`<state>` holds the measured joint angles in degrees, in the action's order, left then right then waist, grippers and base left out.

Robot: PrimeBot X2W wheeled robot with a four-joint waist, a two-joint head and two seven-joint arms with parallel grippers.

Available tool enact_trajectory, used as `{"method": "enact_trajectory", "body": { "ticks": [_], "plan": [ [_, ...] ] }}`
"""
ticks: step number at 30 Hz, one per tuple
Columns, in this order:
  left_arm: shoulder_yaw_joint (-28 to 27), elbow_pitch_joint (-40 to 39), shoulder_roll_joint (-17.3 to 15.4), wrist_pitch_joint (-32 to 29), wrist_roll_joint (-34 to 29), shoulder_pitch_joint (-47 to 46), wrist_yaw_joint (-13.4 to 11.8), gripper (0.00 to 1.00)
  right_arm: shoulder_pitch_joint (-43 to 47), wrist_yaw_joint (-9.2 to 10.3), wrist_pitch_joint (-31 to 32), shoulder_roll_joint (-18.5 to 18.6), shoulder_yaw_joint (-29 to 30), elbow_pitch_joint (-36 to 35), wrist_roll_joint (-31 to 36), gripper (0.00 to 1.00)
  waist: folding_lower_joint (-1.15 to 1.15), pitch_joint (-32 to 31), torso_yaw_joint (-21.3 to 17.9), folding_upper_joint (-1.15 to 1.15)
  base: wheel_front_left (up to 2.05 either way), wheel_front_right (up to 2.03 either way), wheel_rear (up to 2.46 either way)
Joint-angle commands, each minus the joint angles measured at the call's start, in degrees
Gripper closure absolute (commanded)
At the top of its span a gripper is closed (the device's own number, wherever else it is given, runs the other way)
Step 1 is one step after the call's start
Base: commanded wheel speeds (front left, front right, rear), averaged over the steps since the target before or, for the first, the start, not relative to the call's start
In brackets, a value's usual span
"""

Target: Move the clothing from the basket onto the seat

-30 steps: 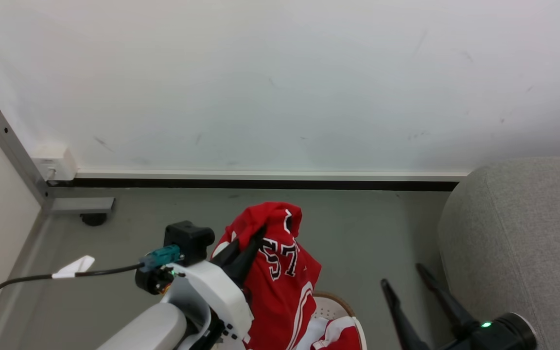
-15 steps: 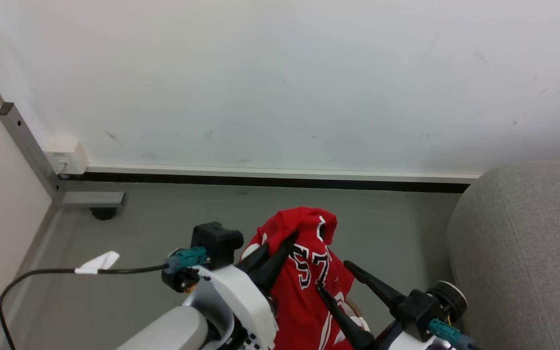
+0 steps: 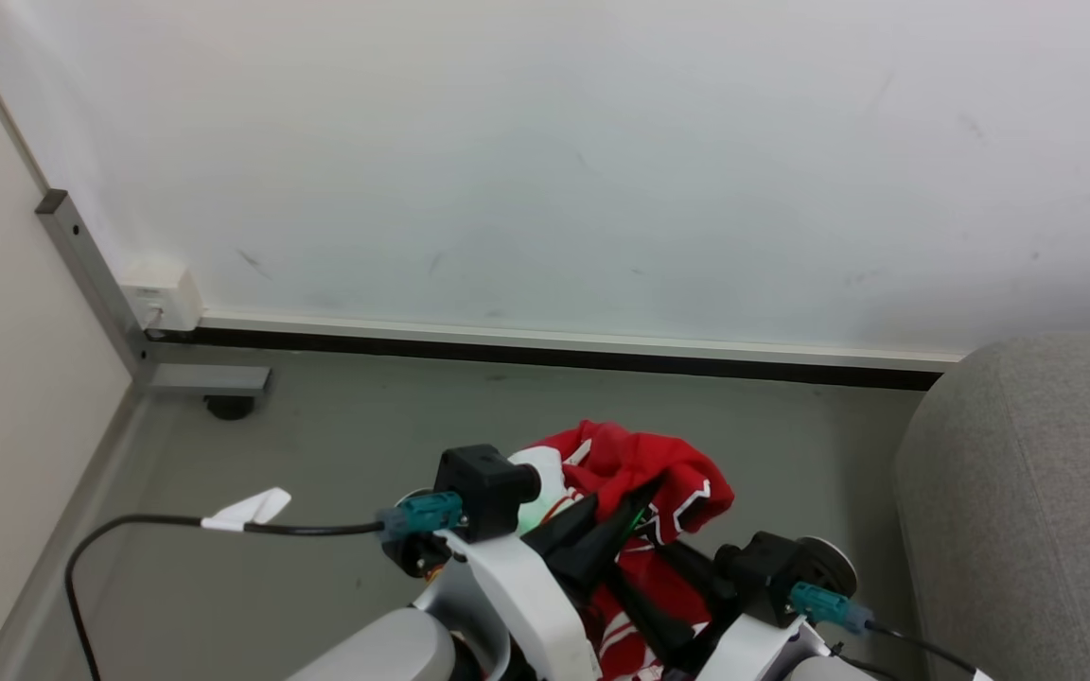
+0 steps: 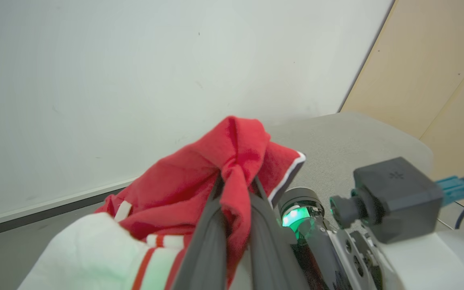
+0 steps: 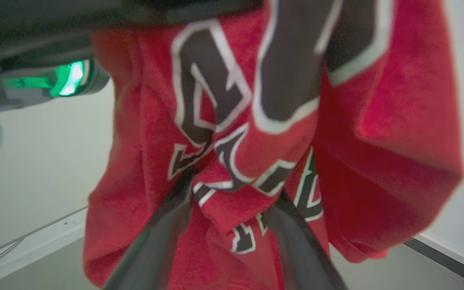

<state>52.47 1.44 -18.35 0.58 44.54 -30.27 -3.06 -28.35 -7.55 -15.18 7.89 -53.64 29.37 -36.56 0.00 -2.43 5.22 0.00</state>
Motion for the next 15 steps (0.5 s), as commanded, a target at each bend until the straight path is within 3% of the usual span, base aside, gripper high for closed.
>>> {"method": "enact_trajectory", "body": {
  "ticks": [1, 10, 12, 13, 14, 15],
  "plan": [
    [-0.1, -0.1, 0.2, 0.1, 0.7, -0.6, 0.1, 1.0, -0.8, 0.12, 0.1, 0.4, -0.2, -0.6, -1.0, 1.0, 0.0, 0.0, 0.2, 0.0, 0.0, 0.0, 0.0],
    [-0.9, 1.9, -0.7, 1.3, 0.5, 0.1, -0.7, 0.98, 0.6, 0.12, 0.0, 3.4, 1.7, -4.6, -1.8, 1.0, 0.0, 0.1, 0.8, 0.0, 0.0, 0.0, 0.0],
    [-1.0, 2.7, -1.0, 1.8, 0.0, 0.1, -1.0, 0.63, 1.7, 0.12, 0.0, 4.1, 2.7, -5.5, -1.6, 1.0, 0.0, 0.1, 0.9, 0.0, 0.0, 0.0, 0.0],
    [-1.1, 3.1, -1.2, 2.3, -0.3, 0.2, -1.2, 0.24, 2.1, 0.12, 0.0, 4.4, 3.2, -6.0, -1.5, 1.0, 0.0, 0.1, 1.0, 0.0, 0.0, 0.0, 0.0],
    [-1.2, 3.5, -1.1, 2.4, -0.1, 0.4, -1.4, 0.0, 2.4, 0.12, 0.0, 4.7, 3.6, -6.5, -1.3, 1.0, 0.0, 0.2, 1.0, 0.0, 0.0, 0.0, 0.0],
    [-1.3, 4.0, -1.1, 2.8, -0.1, 0.6, -1.3, 0.0, 2.8, 0.12, 0.0, 5.0, 4.3, -7.0, -1.0, 1.0, 0.0, 0.1, 1.0, 0.0, 0.0, 0.0, 0.0]
  ]
}}
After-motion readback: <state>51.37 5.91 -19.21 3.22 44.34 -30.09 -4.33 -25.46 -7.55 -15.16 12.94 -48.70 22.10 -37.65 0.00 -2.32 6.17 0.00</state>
